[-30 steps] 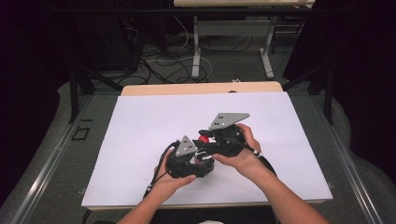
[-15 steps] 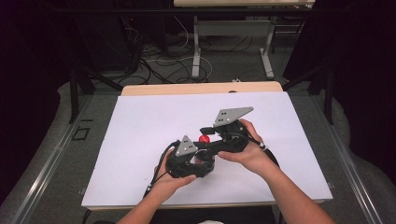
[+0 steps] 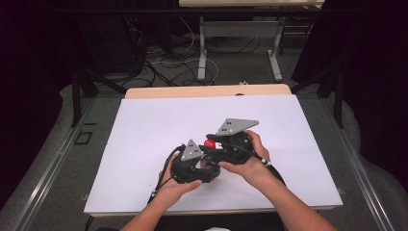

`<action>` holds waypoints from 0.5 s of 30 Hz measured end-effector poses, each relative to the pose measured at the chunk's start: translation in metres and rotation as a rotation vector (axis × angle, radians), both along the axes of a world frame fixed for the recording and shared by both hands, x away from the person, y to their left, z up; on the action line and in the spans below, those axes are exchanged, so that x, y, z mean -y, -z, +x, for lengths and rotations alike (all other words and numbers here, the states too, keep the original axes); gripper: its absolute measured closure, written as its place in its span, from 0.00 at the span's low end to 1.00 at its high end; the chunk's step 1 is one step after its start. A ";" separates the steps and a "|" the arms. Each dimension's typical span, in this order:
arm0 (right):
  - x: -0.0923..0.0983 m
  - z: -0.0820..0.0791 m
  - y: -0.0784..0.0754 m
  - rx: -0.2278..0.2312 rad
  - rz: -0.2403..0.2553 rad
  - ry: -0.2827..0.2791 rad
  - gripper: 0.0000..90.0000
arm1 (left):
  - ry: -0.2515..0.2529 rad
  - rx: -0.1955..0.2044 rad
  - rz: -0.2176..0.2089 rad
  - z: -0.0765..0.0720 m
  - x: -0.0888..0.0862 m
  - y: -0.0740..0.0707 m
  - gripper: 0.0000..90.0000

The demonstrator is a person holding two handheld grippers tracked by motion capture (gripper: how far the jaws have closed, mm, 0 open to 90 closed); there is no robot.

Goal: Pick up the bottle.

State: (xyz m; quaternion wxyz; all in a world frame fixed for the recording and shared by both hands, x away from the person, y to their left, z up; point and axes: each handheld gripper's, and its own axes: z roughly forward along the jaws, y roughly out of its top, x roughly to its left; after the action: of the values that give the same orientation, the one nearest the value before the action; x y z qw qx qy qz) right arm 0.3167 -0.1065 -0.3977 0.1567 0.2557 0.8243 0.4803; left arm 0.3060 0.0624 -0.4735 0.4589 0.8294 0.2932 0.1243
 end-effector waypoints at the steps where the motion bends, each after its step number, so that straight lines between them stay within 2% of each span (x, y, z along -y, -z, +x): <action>1: 0.000 0.001 0.000 -0.002 0.000 0.000 0.66 | 0.011 0.001 0.013 0.000 -0.001 0.000 0.34; 5: 0.000 0.005 -0.001 -0.013 -0.014 -0.035 0.68 | 0.011 -0.005 0.011 0.001 -0.002 -0.001 0.34; 6: 0.000 0.008 -0.001 -0.008 -0.014 -0.061 0.68 | 0.011 0.000 0.011 0.001 -0.002 -0.001 0.34; 7: 0.003 0.013 -0.003 -0.033 -0.012 -0.108 0.68 | 0.012 0.001 0.011 0.001 -0.002 -0.001 0.34; 9: 0.006 0.019 -0.005 -0.045 -0.017 -0.165 0.68 | 0.008 0.008 0.002 0.000 -0.001 -0.001 0.34; 10: 0.008 0.021 -0.006 -0.067 -0.018 -0.183 0.68 | 0.013 0.010 0.001 0.000 -0.001 -0.001 0.34; 11: 0.010 0.024 -0.007 -0.071 -0.018 -0.201 0.68 | 0.011 0.007 -0.003 -0.001 -0.001 -0.002 0.34; 12: 0.010 0.024 -0.007 -0.071 -0.018 -0.201 0.68 | 0.014 0.008 -0.005 -0.001 -0.001 -0.002 0.34; 14: 0.012 0.027 -0.009 -0.058 -0.020 -0.256 0.68 | 0.015 -0.002 -0.008 -0.002 0.000 -0.003 0.34; 15: 0.012 0.027 -0.009 -0.058 -0.020 -0.256 0.68 | 0.014 -0.001 -0.007 -0.002 0.000 -0.003 0.34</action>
State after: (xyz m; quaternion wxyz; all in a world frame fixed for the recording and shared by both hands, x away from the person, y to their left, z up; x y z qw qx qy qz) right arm 0.3436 -0.1185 -0.3891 0.0727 0.1604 0.8591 0.4805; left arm 0.3042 0.0626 -0.4706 0.4628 0.8299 0.2878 0.1197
